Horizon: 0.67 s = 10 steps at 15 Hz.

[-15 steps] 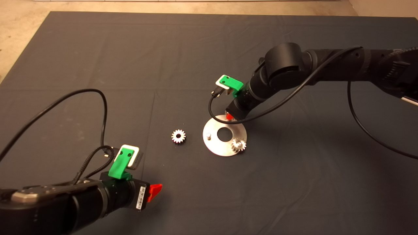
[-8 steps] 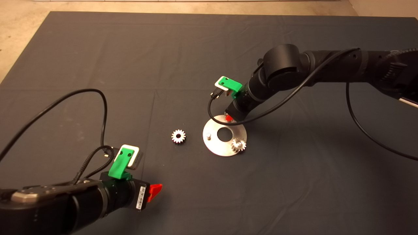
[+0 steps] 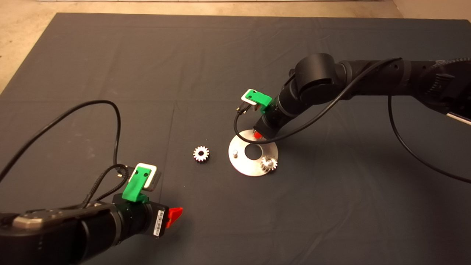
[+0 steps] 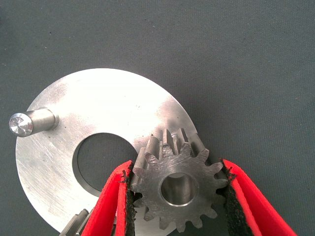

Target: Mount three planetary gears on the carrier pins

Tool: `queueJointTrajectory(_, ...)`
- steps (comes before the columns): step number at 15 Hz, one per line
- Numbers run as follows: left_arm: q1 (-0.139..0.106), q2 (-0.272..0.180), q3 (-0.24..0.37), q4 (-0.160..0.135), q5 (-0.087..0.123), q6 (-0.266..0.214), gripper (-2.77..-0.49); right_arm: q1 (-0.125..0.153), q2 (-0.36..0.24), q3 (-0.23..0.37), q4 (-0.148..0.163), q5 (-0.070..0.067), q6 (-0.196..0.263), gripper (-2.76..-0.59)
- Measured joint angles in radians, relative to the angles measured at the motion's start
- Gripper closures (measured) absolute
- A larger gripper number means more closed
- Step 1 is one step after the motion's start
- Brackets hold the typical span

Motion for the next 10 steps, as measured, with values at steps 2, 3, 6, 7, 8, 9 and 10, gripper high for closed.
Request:
queueJointTrajectory(2,0.000,0.000,0.000,0.000,0.000,0.000,-2.22,0.001,0.000,-0.006,0.000,0.002,0.000,-0.94)
queueJointTrajectory(3,0.000,0.000,0.000,0.000,0.000,0.000,-2.22,0.000,0.001,-0.010,0.000,0.003,-0.001,-0.94)
queueJointTrajectory(6,0.000,0.000,0.000,0.000,0.000,0.000,-2.22,0.000,0.002,-0.014,0.000,0.005,-0.014,-0.94)
queueJointTrajectory(7,0.000,0.000,0.000,0.000,0.000,0.000,-2.22,-0.001,0.003,-0.014,0.000,0.005,-0.014,-0.94)
queueJointTrajectory(8,0.000,0.000,0.000,0.000,0.000,0.000,-2.22,-0.001,0.003,-0.014,0.000,0.006,-0.014,-0.94)
queueJointTrajectory(9,0.000,0.000,0.000,0.000,0.000,0.000,-2.22,-0.001,0.003,-0.014,0.000,0.006,-0.014,-0.95)
queueJointTrajectory(10,0.000,0.000,0.000,0.000,0.000,0.000,-2.22,-0.001,0.003,-0.014,0.000,0.006,-0.014,-0.95)
